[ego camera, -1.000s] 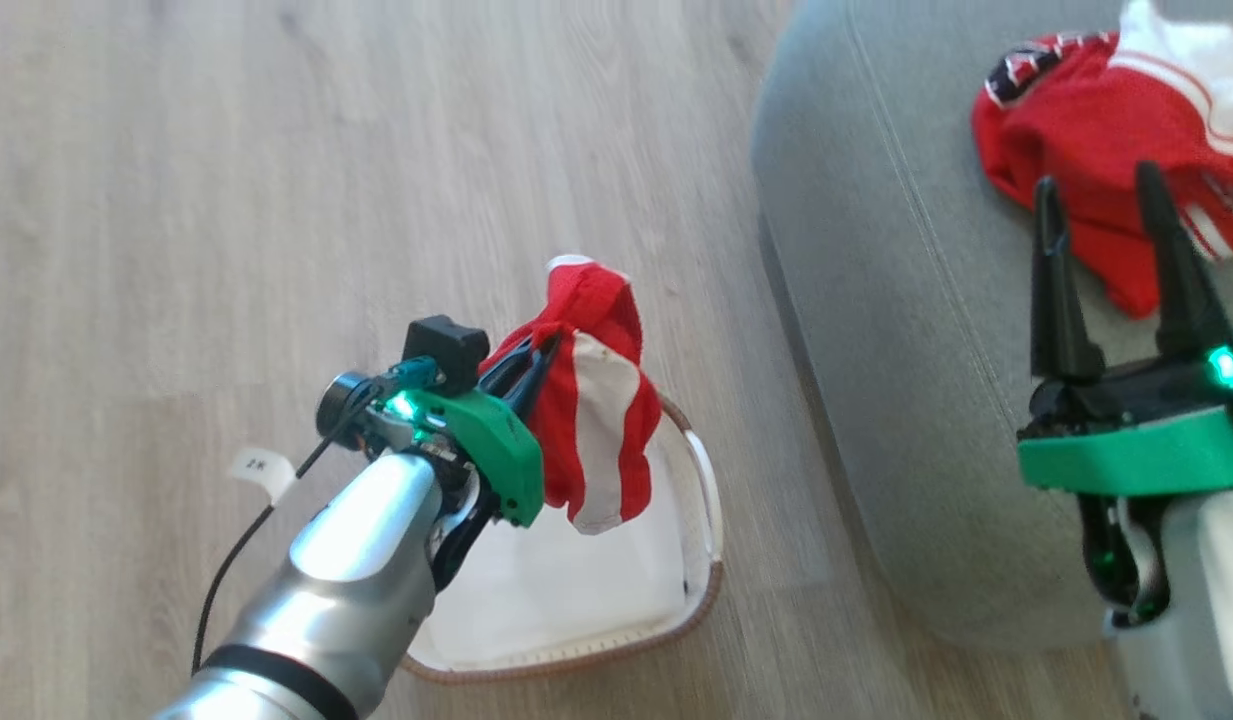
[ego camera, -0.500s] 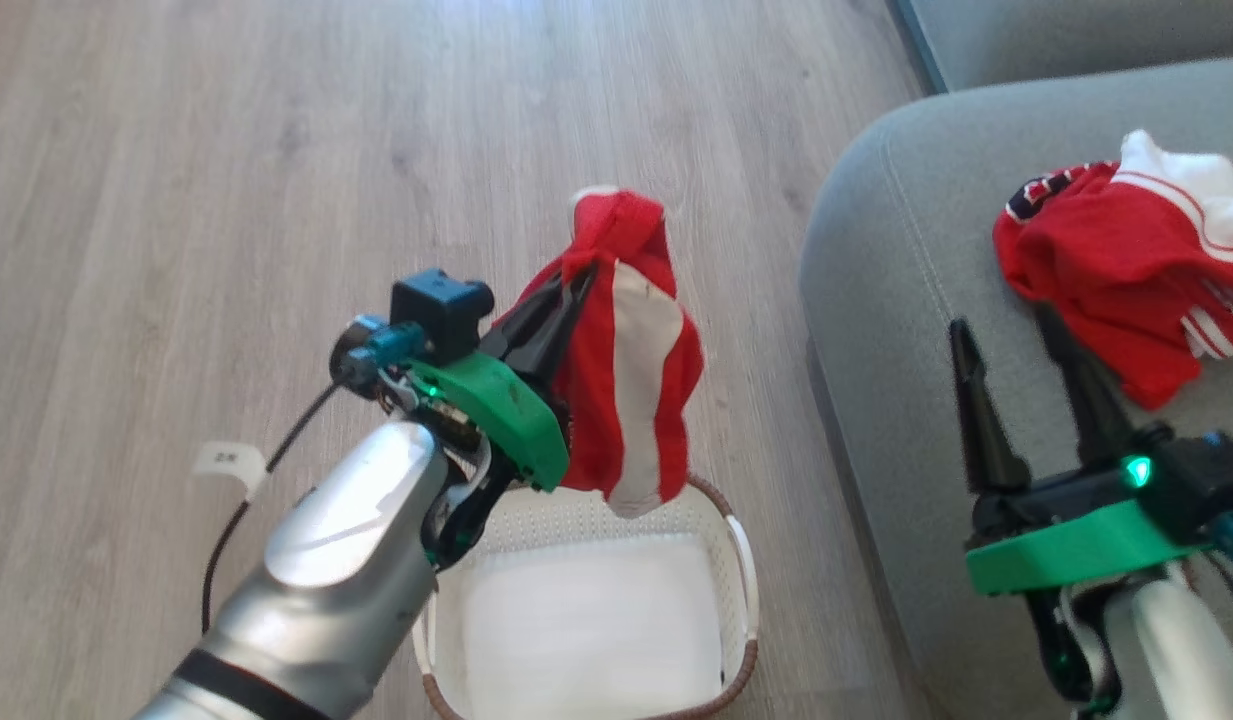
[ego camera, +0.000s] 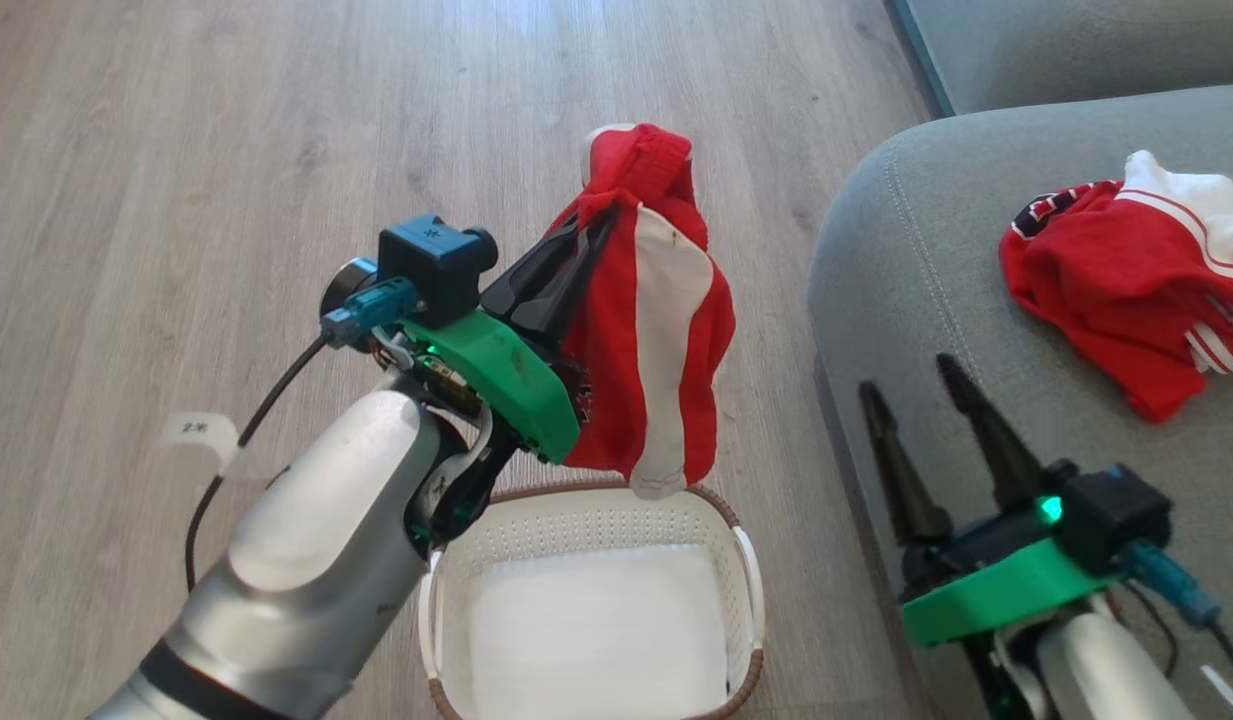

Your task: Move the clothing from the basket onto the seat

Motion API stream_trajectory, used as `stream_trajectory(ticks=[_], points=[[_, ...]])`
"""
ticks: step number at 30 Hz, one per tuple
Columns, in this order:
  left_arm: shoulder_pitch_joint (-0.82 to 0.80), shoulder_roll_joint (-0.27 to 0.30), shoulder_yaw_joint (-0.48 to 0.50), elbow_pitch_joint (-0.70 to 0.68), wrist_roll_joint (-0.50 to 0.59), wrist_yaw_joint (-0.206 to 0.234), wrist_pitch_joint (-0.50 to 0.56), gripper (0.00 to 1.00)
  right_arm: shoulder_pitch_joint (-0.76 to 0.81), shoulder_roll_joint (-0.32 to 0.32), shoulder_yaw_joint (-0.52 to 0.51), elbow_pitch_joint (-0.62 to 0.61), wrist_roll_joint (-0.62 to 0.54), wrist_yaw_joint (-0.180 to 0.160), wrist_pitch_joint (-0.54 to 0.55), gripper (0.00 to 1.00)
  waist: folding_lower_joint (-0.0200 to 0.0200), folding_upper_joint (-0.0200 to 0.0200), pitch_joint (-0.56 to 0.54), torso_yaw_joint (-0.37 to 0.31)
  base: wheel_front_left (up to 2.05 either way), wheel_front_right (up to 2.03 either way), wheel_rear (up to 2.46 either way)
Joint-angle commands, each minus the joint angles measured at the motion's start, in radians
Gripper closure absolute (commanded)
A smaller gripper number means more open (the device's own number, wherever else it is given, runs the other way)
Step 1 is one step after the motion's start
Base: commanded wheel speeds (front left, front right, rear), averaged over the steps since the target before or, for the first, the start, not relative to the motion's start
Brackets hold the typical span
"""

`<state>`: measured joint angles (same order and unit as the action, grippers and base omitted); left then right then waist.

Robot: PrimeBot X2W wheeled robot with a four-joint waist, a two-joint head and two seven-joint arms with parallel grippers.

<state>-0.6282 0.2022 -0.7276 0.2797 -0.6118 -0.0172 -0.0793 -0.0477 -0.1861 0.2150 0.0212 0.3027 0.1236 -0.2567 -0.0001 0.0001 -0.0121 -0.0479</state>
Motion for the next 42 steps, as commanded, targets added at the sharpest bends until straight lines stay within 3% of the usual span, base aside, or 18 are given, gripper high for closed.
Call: stream_trajectory(ticks=[1,15,25,36,42], points=[[-0.055,0.03,0.047,-0.048,-0.01,0.007,0.006,1.0,-0.029,-0.003,0.042,-0.026,0.014,0.007,-0.005,0.0,0.0001,-0.0001,0.003,0.001,0.0,0.0,0.0],[-0.06,0.031,0.031,-0.076,-0.014,0.0,0.006,1.0,-0.192,-0.027,0.241,0.086,0.081,0.007,-0.005,0.0,0.0001,-0.0001,0.022,0.037,0.0,0.0,0.0],[-0.069,0.017,-0.003,-0.068,-0.019,-0.033,0.006,1.0,-0.325,-0.072,0.351,0.189,0.203,0.007,-0.005,0.0,0.0001,-0.0001,0.017,0.109,0.0,0.0,0.0],[-0.077,0.01,-0.032,-0.077,-0.02,-0.048,0.008,1.0,-0.46,-0.133,0.571,0.233,0.52,0.007,-0.005,0.0,0.0001,-0.0001,0.021,0.161,0.0,0.0,0.0],[-0.077,0.006,-0.05,-0.09,-0.022,-0.053,0.018,1.0,-0.545,-0.14,0.663,0.266,0.584,0.007,-0.005,0.0,0.0001,-0.0001,0.027,0.177,0.0,0.0,0.0]])
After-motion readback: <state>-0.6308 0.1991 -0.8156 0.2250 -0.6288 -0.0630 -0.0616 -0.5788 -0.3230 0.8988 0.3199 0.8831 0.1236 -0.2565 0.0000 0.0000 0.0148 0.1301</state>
